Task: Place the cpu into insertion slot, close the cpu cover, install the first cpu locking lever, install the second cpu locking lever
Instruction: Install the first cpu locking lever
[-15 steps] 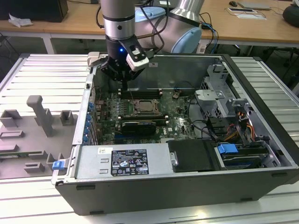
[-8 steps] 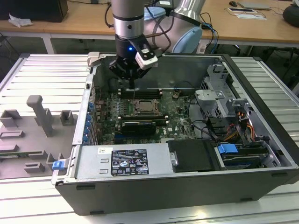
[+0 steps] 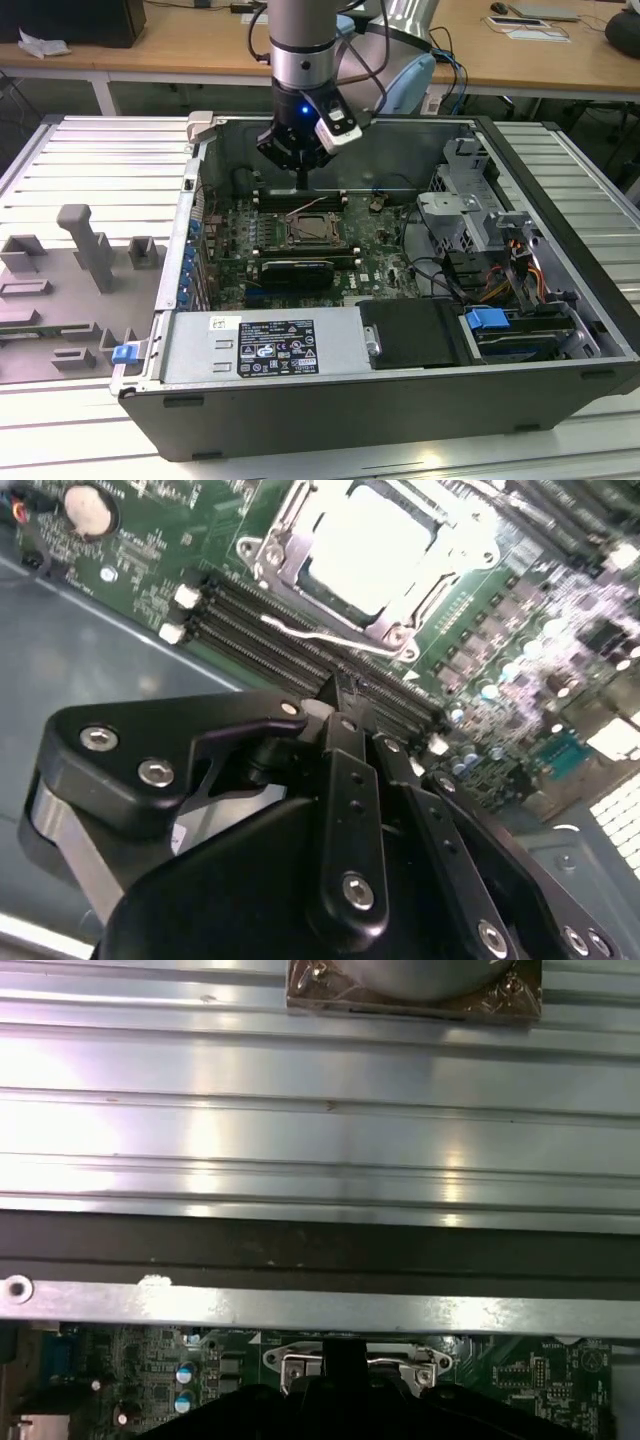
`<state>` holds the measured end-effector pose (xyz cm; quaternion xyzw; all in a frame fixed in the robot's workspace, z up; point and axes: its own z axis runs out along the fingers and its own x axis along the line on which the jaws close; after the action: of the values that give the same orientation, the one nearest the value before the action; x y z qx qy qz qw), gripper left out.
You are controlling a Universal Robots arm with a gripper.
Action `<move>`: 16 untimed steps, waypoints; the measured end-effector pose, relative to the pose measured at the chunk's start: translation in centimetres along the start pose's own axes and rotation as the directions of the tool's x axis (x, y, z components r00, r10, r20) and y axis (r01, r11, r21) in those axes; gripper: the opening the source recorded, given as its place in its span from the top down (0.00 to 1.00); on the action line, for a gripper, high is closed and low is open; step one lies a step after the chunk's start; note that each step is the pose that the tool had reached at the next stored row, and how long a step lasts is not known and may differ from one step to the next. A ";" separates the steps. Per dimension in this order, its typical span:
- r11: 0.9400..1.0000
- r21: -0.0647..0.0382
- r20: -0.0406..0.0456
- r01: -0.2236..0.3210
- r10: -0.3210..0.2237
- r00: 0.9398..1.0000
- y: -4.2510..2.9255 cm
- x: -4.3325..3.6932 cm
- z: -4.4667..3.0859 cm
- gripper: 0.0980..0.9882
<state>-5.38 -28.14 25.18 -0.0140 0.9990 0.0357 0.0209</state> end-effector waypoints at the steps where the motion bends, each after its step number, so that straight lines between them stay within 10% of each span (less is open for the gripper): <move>1: 1.000 -0.002 0.001 -0.007 0.007 1.000 -0.01 -0.01 0.07 0.99; 16: 1.000 -0.001 0.001 -0.009 0.009 1.000 -0.17 -0.79 1.98 0.99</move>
<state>-4.50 -28.15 23.23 -0.0094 0.9991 0.0365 0.0211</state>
